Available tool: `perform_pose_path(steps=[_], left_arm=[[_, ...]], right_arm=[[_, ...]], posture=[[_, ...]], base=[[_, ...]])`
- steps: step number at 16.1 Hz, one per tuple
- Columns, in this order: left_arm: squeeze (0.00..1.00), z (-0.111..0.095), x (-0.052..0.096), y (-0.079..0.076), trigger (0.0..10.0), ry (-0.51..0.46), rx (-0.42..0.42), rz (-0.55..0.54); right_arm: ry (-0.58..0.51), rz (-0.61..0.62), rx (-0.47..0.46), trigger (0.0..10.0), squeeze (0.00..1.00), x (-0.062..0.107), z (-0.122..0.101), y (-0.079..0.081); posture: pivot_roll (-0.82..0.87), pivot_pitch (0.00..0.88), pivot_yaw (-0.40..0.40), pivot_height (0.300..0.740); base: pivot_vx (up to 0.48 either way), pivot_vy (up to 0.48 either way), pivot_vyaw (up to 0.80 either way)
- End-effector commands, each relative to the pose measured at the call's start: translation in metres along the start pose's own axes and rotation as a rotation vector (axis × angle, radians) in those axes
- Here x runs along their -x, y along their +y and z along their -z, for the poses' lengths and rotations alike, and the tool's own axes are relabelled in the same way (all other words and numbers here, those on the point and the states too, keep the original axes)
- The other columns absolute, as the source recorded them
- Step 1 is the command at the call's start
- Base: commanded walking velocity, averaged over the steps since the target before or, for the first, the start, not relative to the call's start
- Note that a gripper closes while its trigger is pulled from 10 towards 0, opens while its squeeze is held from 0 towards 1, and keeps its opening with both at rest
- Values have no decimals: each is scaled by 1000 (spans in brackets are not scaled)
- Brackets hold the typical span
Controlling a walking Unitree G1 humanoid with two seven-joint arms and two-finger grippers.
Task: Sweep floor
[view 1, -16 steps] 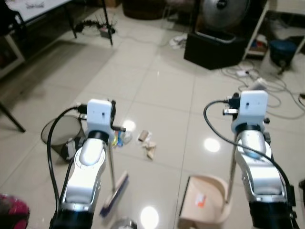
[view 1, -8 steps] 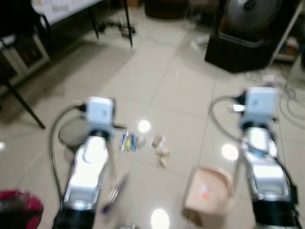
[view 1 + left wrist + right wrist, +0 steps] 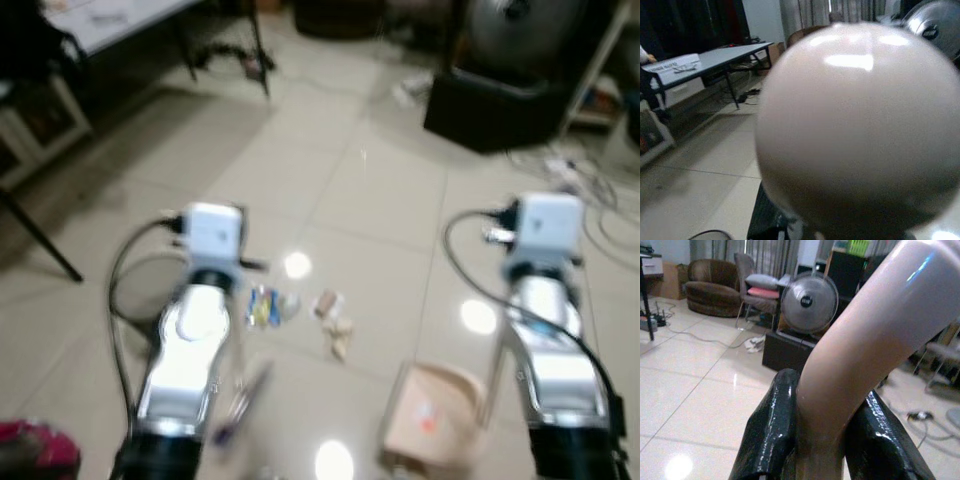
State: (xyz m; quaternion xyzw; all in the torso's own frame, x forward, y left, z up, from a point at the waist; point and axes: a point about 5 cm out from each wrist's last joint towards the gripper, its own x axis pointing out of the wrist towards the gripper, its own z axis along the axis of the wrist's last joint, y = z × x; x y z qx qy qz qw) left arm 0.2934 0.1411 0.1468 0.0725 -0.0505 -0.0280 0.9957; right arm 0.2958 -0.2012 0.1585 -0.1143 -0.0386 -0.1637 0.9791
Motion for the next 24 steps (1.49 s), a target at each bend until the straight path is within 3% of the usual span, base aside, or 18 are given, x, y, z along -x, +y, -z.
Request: perform_pose_path(steps=[1, 4, 6, 8, 19, 24], left_arm=[[0, -6, -1, 8, 10000, -30, -26, -20], [0, -6, -2, 9, 10000, -31, -25, -18], [0, -6, -2, 8, 10000, -33, -23, -15], [0, -6, -2, 9, 10000, -35, -21, -13], [0, -4, -1, 8, 10000, -34, -23, -1], [0, -4, -1, 8, 10000, -32, -26, 3]], right_arm=[[-61, -13, -18, 10000, 0, -1, -14, 6], [-60, -25, -29, 10000, 0, 0, -13, 7], [-23, -28, -95, 10000, 0, 0, -10, 7], [-28, -32, -85, 10000, 0, 1, -10, 8], [-10, -29, -85, 10000, 0, 2, -4, 8], [0, -24, -89, 10000, 0, 2, -1, 9]], posture=[[-1, 65, 19, 740], [-1, 65, 20, 740], [-1, 67, 21, 740], [1, 68, 21, 740], [2, 53, 28, 740], [6, 48, 32, 740]], base=[[337, 0, 0], [335, 0, 0], [341, 0, -291], [349, 0, -800], [350, 0, 0], [352, 0, -405]])
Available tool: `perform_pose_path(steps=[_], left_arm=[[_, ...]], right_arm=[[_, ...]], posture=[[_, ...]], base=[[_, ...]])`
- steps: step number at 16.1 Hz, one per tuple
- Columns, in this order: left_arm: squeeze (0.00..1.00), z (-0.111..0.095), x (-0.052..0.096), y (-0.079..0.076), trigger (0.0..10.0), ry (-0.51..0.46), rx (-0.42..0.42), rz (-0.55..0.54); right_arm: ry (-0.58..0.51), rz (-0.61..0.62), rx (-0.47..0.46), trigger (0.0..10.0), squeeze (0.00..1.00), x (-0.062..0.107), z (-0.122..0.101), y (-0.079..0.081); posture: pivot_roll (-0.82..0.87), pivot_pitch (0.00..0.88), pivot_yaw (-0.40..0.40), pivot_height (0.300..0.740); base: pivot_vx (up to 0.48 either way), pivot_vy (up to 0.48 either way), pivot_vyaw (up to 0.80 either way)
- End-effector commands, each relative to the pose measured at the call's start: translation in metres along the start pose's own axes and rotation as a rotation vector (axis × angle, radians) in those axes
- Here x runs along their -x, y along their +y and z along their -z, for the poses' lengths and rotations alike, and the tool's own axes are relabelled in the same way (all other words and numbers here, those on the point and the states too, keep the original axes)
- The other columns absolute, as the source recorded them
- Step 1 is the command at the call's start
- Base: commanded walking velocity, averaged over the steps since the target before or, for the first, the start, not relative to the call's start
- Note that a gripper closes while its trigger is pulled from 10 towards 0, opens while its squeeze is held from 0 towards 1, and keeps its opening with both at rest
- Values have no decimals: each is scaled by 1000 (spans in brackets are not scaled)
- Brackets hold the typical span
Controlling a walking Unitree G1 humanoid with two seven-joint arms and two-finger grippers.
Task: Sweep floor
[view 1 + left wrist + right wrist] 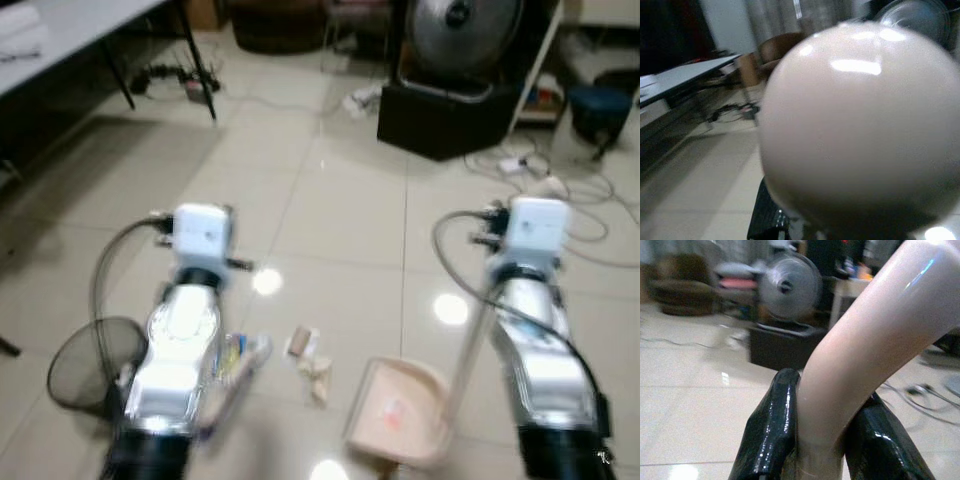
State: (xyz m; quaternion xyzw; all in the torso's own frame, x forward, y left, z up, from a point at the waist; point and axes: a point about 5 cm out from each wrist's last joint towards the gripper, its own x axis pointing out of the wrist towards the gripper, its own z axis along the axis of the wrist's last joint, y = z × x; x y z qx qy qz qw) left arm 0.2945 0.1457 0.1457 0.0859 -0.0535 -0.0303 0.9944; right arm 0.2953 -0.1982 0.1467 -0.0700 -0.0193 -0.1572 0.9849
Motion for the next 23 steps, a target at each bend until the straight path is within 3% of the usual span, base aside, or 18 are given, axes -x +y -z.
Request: perform_pose_path(steps=[1, 8, 14, 17, 19, 23], left_arm=[[0, -5, 0, 3, 10000, -26, 2, -2], [0, -2, 3, 7, 10000, -10, -16, -16], [0, 7, 20, 12, 10000, 11, -28, -61], [0, 17, 31, 10, 10000, 22, -36, -60], [0, 19, 38, 11, 10000, -11, -17, -79], [0, 22, 38, 14, 10000, -64, -30, -140]], right_arm=[[-54, -11, -5, 10000, 0, 0, -11, 5], [-62, -46, 13, 10000, 0, 0, -7, 13], [-89, -97, 39, 10000, 0, -5, -5, 22], [-79, -133, 51, 10000, 0, -4, 9, 25], [-118, -137, 56, 10000, 0, -2, 12, 23], [-277, -180, 72, 10000, 0, -9, 8, 28]], posture=[[7, 49, 33, 740], [19, 104, 31, 740], [14, 190, 25, 740], [20, 240, 18, 740], [22, 273, 21, 740], [25, 320, 31, 740]], base=[[352, 0, 0], [351, 0, 0], [269, 0, 0], [0, 0, 0], [0, 0, 0], [0, 0, 0]])
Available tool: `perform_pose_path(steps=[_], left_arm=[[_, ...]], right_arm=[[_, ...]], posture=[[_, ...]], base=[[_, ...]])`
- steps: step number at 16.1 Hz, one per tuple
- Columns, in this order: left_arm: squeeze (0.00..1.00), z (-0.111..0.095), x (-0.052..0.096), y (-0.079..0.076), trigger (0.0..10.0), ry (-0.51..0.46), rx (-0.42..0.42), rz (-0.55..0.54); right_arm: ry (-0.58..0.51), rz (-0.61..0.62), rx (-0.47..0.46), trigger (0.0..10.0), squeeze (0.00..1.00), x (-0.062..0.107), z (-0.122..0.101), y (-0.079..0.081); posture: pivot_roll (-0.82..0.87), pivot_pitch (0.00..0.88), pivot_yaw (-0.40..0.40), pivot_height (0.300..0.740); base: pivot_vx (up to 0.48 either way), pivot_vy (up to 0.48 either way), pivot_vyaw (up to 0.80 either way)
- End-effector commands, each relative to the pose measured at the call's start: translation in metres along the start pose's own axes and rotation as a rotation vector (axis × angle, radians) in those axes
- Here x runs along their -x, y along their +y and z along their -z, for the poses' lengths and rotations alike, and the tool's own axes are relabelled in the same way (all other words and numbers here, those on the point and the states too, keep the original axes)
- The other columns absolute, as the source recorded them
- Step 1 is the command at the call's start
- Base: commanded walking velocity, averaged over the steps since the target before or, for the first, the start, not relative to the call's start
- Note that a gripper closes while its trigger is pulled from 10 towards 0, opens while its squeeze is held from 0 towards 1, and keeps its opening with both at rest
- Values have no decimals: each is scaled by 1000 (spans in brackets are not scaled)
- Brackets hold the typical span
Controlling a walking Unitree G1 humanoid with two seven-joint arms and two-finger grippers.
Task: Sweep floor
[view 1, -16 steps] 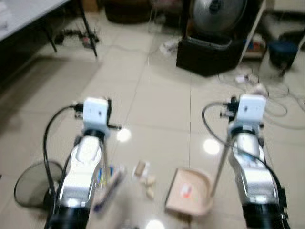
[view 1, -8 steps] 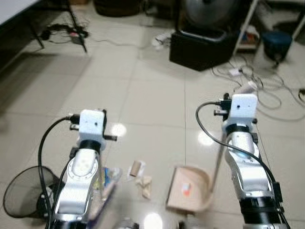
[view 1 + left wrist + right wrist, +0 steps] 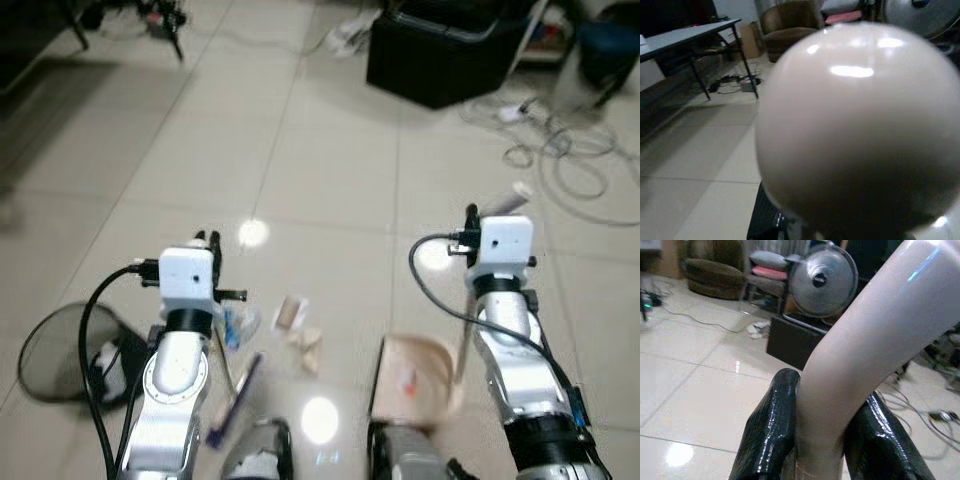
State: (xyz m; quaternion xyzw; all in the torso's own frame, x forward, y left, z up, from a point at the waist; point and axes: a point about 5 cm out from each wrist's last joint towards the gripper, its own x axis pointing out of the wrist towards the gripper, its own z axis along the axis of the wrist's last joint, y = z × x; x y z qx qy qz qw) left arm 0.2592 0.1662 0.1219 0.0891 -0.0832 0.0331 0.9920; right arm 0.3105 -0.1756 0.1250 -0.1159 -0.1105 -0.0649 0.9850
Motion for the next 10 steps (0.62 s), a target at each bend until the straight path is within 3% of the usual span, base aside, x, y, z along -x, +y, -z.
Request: perform_pose_path(steps=[1, 6, 10], left_arm=[[0, -1, 0, 0, 10000, -20, -15, -9], [0, -2, -6, -9, 10000, -44, 21, -35], [0, -1, -12, -13, 10000, -54, 37, -67]], right_arm=[[-83, -12, 19, 10000, 0, -5, -11, -2], [-207, -66, 80, 10000, 0, -19, -17, 16], [-207, -107, 81, 10000, 0, -20, -10, 38]], posture=[[25, 322, 31, 740], [47, 361, 24, 740], [61, 384, 24, 740]], base=[[0, 0, 0], [0, 0, 0], [0, 0, 0]])
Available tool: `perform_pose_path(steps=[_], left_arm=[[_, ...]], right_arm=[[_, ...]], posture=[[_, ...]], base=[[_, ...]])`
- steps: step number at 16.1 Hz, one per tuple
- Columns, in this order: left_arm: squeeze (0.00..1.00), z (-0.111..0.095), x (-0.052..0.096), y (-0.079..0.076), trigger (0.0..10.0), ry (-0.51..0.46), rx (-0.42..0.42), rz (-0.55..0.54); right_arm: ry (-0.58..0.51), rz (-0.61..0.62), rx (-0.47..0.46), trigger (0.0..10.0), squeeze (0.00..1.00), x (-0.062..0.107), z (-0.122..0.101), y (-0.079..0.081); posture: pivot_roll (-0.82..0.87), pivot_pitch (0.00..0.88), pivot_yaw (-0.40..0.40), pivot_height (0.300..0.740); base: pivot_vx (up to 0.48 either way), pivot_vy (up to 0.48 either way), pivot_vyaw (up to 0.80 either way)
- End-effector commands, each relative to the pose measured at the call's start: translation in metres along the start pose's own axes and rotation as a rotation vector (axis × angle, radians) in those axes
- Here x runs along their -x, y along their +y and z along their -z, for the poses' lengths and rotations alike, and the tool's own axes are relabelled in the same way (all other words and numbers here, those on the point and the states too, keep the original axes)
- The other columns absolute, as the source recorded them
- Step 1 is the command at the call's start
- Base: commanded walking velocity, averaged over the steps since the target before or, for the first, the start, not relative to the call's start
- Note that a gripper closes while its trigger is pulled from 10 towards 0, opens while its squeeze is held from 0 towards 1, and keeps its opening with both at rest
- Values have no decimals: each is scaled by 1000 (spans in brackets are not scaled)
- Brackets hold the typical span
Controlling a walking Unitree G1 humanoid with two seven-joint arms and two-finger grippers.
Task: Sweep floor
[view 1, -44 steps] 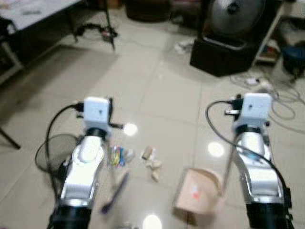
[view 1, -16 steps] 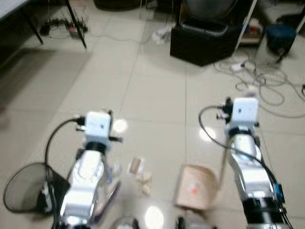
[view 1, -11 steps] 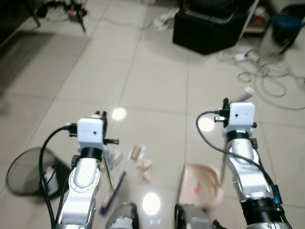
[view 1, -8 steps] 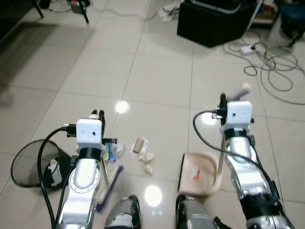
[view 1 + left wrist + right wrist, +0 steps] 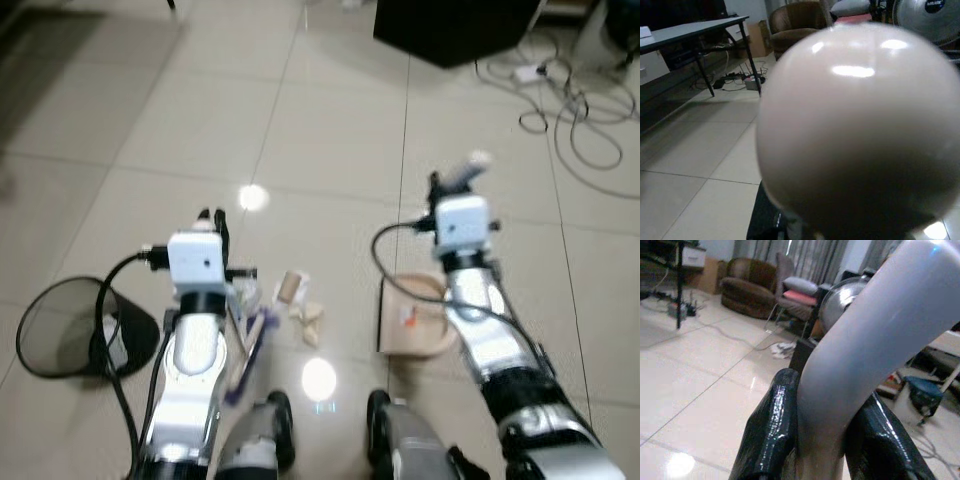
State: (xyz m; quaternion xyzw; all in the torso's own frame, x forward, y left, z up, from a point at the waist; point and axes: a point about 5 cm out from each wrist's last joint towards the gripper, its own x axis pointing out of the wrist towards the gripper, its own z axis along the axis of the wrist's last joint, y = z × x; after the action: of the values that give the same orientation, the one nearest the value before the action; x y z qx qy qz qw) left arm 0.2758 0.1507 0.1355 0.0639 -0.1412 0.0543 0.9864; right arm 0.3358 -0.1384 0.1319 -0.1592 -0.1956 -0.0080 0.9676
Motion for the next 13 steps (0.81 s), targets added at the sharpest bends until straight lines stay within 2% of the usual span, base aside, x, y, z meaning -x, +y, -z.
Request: perform_pose_path(steps=[1, 4, 9, 12, 13], left_arm=[[0, 12, 7, 1, 10000, 59, -10, -14], [0, 14, 5, -7, 10000, 68, 33, -18], [0, 10, -1, -27, 10000, 66, 185, 36], [0, 6, -4, -33, 10000, 57, 236, 72], [0, 2, -8, -36, 10000, 39, 269, 102]], right_arm=[[-4, -15, 13, 10000, 0, 4, 2, 5], [54, 27, -55, 10000, 0, 3, 6, 23], [-14, -34, -188, 10000, 0, 4, -14, 58], [-30, -98, -213, 10000, 0, 14, -16, 72], [-27, -140, -218, 10000, 0, 23, -13, 78]], posture=[[62, 388, 31, 740], [61, 394, 39, 740], [49, 380, 37, 740], [47, 364, 32, 740], [47, 355, 28, 740]], base=[[0, 0, 0], [0, 0, 0], [0, 0, 0], [0, 0, 0], [0, 0, 0]])
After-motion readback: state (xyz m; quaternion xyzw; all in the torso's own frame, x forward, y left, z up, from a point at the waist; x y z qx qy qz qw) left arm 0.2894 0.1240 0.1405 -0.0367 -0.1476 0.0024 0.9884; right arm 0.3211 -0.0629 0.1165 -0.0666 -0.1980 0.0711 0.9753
